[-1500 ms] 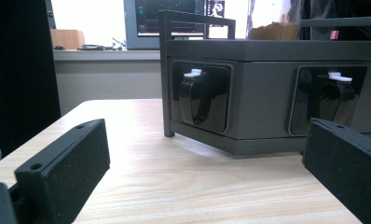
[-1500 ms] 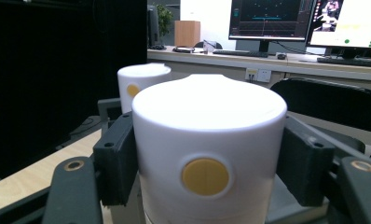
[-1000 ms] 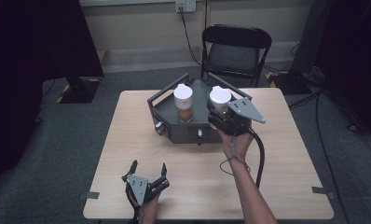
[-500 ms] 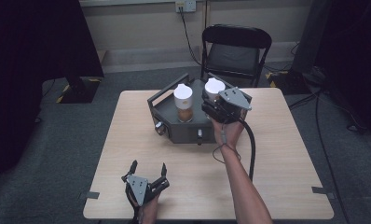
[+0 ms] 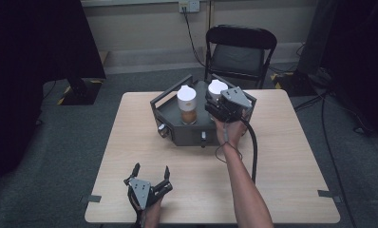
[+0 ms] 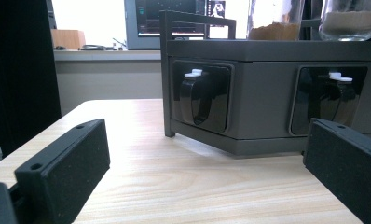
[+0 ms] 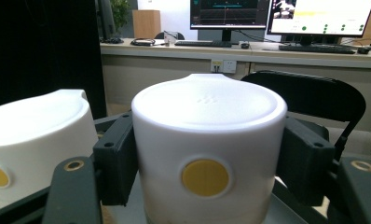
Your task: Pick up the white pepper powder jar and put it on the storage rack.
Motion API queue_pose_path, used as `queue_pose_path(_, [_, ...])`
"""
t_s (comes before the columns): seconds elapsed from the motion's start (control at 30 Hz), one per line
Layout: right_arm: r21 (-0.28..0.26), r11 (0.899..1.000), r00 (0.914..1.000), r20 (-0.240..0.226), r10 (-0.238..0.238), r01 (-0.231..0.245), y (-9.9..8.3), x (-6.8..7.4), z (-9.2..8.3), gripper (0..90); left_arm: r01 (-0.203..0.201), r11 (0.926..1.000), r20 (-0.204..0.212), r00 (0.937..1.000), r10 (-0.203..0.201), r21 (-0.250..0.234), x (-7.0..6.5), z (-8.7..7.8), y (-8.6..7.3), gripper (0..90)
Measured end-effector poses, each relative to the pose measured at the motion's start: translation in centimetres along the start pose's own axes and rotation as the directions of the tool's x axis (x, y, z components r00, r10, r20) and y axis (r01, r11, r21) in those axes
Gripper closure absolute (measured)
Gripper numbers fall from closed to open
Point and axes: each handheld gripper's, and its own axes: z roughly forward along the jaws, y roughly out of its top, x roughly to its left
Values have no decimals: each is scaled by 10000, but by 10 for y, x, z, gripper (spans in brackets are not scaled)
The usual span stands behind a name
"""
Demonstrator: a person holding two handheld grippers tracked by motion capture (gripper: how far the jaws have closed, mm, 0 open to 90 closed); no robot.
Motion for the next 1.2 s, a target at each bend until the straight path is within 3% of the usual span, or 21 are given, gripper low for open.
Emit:
queue_pose_path(0.47, [186,9998,10000,-9,-75,75,-8,3,5,301,0,10000,2,10000,0,-2,0,0,0,0])
queue_pose_path(1.2, [-261,9997,9997,225,-10,16,-25,9,-3,298,1,10000,3,10000,-1,-3,0,0,0,0])
